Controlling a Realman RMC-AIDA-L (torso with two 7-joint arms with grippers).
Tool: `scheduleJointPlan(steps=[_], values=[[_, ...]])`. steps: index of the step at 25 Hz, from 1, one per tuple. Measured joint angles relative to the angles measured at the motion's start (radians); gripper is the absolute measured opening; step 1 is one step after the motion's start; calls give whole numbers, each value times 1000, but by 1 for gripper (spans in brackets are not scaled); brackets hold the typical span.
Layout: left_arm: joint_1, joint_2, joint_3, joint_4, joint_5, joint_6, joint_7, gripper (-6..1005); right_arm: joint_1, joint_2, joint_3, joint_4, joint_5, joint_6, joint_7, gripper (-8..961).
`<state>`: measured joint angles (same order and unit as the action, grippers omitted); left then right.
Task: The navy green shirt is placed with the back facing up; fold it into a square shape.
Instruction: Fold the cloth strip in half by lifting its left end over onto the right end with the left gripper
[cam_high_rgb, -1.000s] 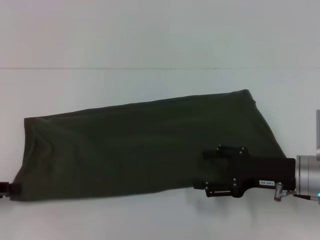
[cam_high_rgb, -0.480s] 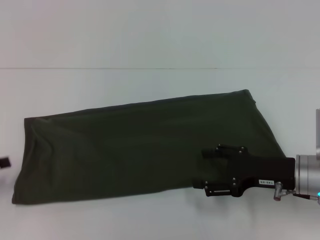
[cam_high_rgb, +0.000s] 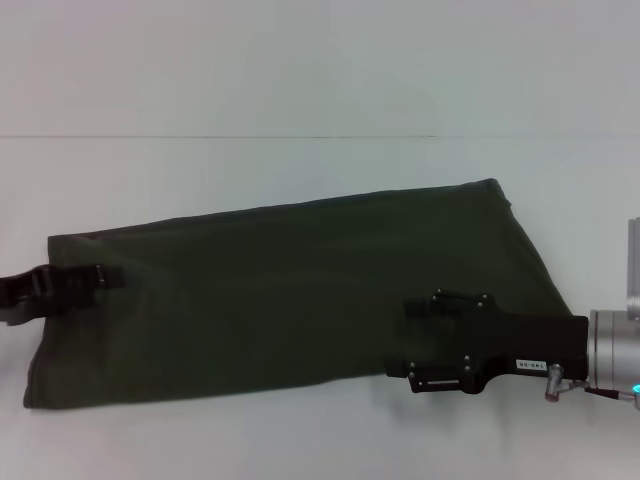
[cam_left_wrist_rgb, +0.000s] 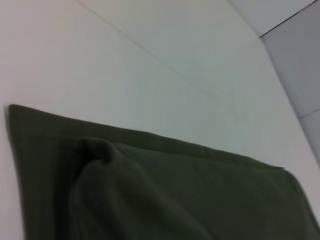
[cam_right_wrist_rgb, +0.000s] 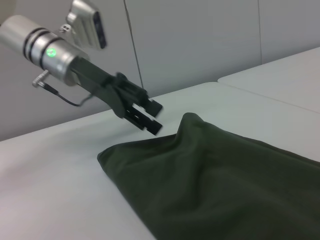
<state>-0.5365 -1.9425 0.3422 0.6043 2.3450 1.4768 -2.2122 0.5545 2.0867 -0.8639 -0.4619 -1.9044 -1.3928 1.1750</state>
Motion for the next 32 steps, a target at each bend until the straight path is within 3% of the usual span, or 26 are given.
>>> scheduleJointPlan(steps=[6,17,26,32], values=[[-8,-20,99,-16,2,-149,-13,724,1,3,0,1,1,3,0,916],[25,-20,104,-15,9,-227,-34,724,10,5,0,2,2,15,0,916],[31,-13,92,-4,7,-217,-39,725,12,6,0,2,2,22,0,915],[35,8,81,30,3,-181,-71,730,12,6,-1,2,-1,18,-8,915]])
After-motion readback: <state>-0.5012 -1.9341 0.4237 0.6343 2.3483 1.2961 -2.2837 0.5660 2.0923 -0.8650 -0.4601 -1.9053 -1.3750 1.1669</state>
